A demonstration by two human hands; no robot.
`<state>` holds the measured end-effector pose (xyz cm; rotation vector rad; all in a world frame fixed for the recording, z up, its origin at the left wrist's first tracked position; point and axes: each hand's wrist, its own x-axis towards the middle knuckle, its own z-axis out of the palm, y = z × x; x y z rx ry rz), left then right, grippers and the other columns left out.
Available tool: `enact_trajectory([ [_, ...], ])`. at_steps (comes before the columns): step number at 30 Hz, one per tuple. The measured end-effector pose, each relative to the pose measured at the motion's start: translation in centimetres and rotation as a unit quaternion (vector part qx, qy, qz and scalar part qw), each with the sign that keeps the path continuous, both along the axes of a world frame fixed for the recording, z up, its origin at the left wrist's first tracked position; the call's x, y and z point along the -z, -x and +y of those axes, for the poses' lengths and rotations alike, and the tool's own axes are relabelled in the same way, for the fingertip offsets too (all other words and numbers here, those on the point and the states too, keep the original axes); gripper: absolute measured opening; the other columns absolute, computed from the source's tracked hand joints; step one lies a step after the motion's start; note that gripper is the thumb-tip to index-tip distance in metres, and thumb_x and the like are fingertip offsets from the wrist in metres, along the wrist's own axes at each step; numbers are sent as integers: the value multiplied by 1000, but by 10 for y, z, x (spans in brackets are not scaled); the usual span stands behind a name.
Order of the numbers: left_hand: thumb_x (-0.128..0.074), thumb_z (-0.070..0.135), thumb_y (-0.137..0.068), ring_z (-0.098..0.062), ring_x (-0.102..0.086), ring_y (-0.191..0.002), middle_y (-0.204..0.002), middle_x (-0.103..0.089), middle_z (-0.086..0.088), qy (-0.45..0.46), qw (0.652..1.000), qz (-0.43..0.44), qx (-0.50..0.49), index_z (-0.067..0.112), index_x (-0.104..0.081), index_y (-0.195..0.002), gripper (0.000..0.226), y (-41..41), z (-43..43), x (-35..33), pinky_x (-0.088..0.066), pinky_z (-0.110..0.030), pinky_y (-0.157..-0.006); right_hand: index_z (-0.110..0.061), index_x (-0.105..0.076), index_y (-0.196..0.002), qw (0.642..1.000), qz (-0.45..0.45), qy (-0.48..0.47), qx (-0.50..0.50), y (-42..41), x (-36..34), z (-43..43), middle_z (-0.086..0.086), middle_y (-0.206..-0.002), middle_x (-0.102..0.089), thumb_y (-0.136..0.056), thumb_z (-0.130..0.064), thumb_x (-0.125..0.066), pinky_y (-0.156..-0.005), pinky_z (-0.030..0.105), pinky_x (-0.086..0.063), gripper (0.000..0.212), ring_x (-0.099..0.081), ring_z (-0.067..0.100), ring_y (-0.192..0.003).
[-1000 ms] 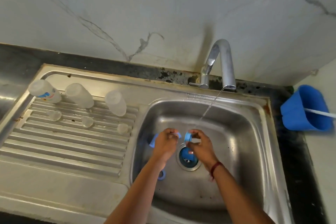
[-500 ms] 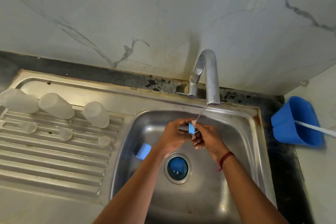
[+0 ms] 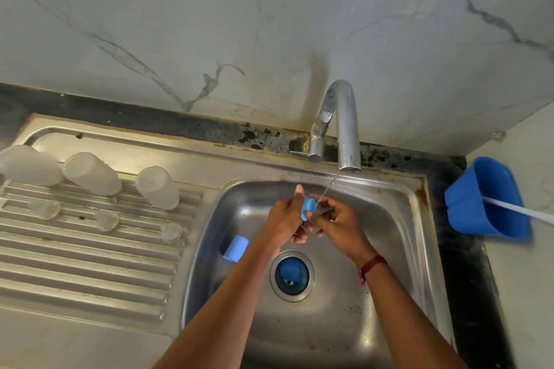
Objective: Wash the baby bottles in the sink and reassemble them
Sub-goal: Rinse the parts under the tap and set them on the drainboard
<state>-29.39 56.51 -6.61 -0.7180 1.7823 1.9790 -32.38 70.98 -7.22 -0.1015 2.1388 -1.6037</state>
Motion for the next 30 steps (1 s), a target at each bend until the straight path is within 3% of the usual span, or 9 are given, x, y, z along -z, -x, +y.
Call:
enact_trajectory([
  [3,-31,69,-96,-23,-67,-82,-100,-70,-11,5,1000,-21,14,22,-64,-115,60,-3,-2,-3,-59,-35,-70,-18,-70,-100,995,-62,38,74,-1,-3,-4,0,-76,-70,-98,-20,-55,-60,32,-53,15,-63,16,-67],
  [6,-62,34,-95,-20,-64,-107,-122,-64,-2,-61,997,49,-2,33,-55,-132,38,-11,-5,-4,-55,-42,-90,-8,-68,-102,982,-122,70,127,1,-5,-5,7,-72,-66,-100,-29,-50,-54,28,-48,28,-57,15,-60],
  [8,-77,10,-82,-14,-65,-107,-119,-66,2,-62,992,109,8,29,-56,-133,58,-14,-5,-1,-55,-34,-89,-6,-68,-103,981,-133,70,125,1,-7,-6,9,-68,-64,-100,-33,-50,-50,26,-45,32,-54,15,-55],
  [11,-78,-2,-77,-13,-68,-96,-111,-69,-2,-13,990,142,6,20,-64,-123,53,-15,-3,0,-55,-23,-78,-6,-70,-99,983,-128,50,124,-1,-10,-9,9,-62,-62,-99,-39,-53,-47,26,-44,38,-52,16,-51],
  [19,-76,11,-85,-24,-68,-81,-103,-64,-18,-20,992,127,3,19,-62,-124,43,-8,1,-4,-60,-37,-76,-11,-73,-90,989,-79,-15,126,2,-17,-9,9,-68,-69,-95,-53,-54,-51,29,-50,46,-62,21,-57],
  [22,-74,29,-88,-21,-64,-69,-87,-65,-17,-51,996,66,-24,9,-61,-114,35,-6,5,-7,-59,-37,-71,-22,-70,-105,991,-32,15,128,3,-14,-6,4,-95,-74,-101,-29,-52,-62,30,-53,19,-69,23,-84],
  [24,-69,43,-90,-18,-62,-65,-78,-66,-11,-65,997,32,-34,2,-62,-109,46,-4,5,-7,-59,-34,-66,-17,-67,-117,990,-33,99,90,2,-13,-2,5,-111,-72,-97,-8,-54,-76,32,-56,25,-67,22,-99],
  [27,-60,58,-90,-17,-61,-64,-74,-68,-8,-77,996,15,-32,2,-67,-98,57,-4,5,-9,-57,-31,-62,-20,-65,-118,994,-30,108,19,-1,-16,2,3,-109,-70,-86,4,-64,-88,31,-55,41,-65,17,-102],
  [30,-44,73,-89,-19,-61,-62,-73,-70,-14,-39,999,-13,-29,4,-71,-87,74,-4,8,-13,-55,-28,-57,-21,-66,-119,996,-27,82,15,-2,-17,2,0,-105,-71,-87,-5,-69,-84,28,-55,36,-66,14,-98],
])
